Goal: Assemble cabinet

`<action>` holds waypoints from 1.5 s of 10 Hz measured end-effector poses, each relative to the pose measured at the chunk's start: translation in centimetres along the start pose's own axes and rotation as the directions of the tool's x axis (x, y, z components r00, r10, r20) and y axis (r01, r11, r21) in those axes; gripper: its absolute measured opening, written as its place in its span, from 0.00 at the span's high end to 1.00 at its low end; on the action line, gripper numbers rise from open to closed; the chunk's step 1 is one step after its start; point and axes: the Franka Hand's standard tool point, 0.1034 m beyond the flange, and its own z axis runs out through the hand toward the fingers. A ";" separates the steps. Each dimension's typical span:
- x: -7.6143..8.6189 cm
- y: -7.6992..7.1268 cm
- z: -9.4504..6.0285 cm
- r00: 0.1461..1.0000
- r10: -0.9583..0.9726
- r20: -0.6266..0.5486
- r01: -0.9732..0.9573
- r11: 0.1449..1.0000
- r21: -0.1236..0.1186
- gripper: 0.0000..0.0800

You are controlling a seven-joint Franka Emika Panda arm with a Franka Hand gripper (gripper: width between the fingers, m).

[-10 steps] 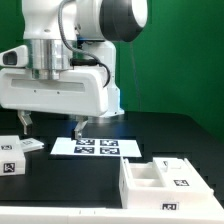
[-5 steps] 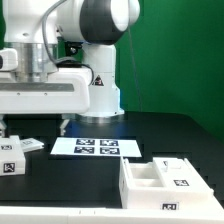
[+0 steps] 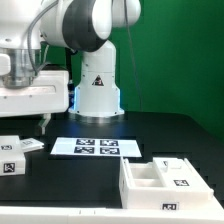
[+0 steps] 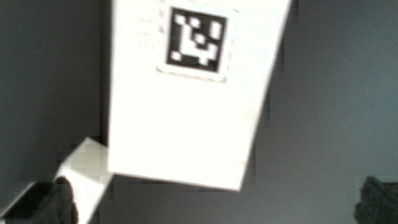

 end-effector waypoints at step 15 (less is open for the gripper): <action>2.9 -2.3 2.9 0.984 0.172 0.051 -0.170 0.985 -0.035 0.32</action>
Offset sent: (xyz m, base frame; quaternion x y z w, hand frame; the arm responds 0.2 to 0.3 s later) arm -0.0195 0.0148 -0.0410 0.0017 -0.0125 0.0684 0.9976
